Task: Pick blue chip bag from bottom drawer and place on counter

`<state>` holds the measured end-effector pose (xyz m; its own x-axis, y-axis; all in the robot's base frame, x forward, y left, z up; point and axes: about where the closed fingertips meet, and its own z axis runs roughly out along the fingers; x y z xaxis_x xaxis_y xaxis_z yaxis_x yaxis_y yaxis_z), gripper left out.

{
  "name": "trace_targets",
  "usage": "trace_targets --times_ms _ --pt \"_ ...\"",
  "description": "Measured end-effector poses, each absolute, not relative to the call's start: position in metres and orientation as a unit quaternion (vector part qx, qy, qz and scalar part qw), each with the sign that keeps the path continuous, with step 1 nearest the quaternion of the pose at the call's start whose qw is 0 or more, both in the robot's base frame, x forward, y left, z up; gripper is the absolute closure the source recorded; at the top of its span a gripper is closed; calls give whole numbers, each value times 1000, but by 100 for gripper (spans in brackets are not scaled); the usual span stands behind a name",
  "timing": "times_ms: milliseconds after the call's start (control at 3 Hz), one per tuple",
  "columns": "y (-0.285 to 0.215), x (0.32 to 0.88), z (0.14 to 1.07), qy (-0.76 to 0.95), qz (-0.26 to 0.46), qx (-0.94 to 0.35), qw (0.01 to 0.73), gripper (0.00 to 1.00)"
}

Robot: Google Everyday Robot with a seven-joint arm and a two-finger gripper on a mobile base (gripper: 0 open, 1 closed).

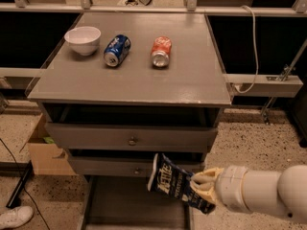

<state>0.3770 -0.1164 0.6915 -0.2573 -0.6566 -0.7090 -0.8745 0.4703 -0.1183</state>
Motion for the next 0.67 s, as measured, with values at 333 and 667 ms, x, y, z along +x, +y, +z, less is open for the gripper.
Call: trace_targets --times_ms 333,667 --pt "-128 387 755 770 120 -493 388 100" --pt "-129 389 763 769 116 -493 391 100"
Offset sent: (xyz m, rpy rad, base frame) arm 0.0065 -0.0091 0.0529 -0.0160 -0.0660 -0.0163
